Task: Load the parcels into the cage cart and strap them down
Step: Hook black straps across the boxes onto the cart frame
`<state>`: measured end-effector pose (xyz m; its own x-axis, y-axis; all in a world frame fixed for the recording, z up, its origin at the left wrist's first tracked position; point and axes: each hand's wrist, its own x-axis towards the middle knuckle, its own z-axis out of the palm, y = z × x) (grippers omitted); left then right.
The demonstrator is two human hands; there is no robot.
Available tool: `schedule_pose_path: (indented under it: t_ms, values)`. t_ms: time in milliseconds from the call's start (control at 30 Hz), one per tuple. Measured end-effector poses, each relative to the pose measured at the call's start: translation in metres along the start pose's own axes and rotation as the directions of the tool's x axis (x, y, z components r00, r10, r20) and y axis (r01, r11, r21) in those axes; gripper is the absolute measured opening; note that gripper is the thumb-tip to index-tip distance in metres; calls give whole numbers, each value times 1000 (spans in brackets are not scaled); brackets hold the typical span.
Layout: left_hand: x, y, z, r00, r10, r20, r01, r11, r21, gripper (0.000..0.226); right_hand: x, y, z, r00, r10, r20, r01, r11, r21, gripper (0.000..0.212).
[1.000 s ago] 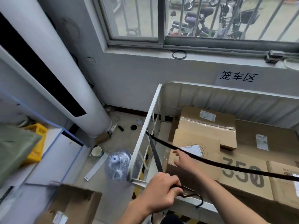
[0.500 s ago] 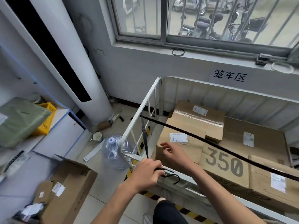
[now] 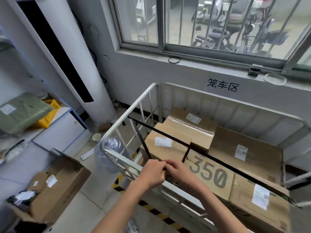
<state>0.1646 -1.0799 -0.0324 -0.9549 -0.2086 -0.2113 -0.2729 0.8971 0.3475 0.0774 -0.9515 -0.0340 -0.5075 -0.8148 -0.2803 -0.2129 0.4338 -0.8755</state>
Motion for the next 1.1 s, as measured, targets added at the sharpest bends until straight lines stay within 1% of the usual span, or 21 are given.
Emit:
schedule_pose_path:
  t_ms: [100, 200, 233, 267, 300, 367, 467, 567, 667, 733, 833, 933, 1000, 1067, 1100]
  values:
    - [16, 67, 18, 1000, 22, 9, -23, 999, 43, 24, -41, 34, -48, 999, 9, 31, -8, 1000, -17, 32]
    - [26, 121, 37, 997, 32, 68, -36, 997, 63, 26, -80, 68, -88, 997, 24, 69, -17, 995, -96, 33]
    - [29, 137, 43, 996, 36, 84, -43, 996, 77, 25, -93, 80, -98, 996, 34, 79, -28, 996, -86, 36]
    - [32, 151, 49, 994, 47, 103, -57, 994, 96, 23, -106, 92, -107, 994, 59, 88, -56, 998, -29, 39]
    - [35, 165, 54, 991, 60, 122, -73, 991, 111, 21, -118, 104, -115, 991, 91, 103, -99, 993, 69, 40]
    - [40, 188, 66, 983, 80, 166, -100, 987, 122, 20, -137, 130, -128, 979, 161, 124, -183, 963, 196, 41]
    - [48, 210, 85, 958, 117, 261, -153, 981, 121, 25, -152, 166, -141, 958, 249, 144, -280, 924, 260, 37]
    - [58, 210, 98, 924, 147, 354, -195, 975, 104, 27, -155, 187, -138, 944, 293, 154, -327, 899, 291, 31]
    - [79, 194, 103, 879, 150, 452, -220, 970, 107, 28, -137, 194, -128, 937, 333, 107, -350, 902, 252, 26]
    - [97, 179, 105, 836, 144, 529, -224, 971, 89, 26, -118, 197, -121, 927, 363, 95, -375, 897, 232, 24]
    - [129, 156, 105, 750, 133, 648, -221, 974, 57, 24, -89, 204, -115, 906, 410, 107, -424, 872, 245, 24]
    - [162, 134, 112, 700, 109, 706, -179, 983, 26, 24, -61, 215, -114, 887, 447, 119, -462, 847, 261, 23]
    - [179, 121, 121, 673, 78, 736, -130, 991, 14, 21, -43, 226, -112, 867, 473, 158, -498, 824, 270, 20]
    - [191, 106, 136, 638, 52, 769, -57, 998, -20, 14, -27, 238, -108, 845, 496, 199, -533, 812, 239, 18]
    - [195, 98, 144, 625, 42, 780, -32, 999, -28, 10, -20, 244, -105, 835, 505, 219, -545, 816, 193, 18]
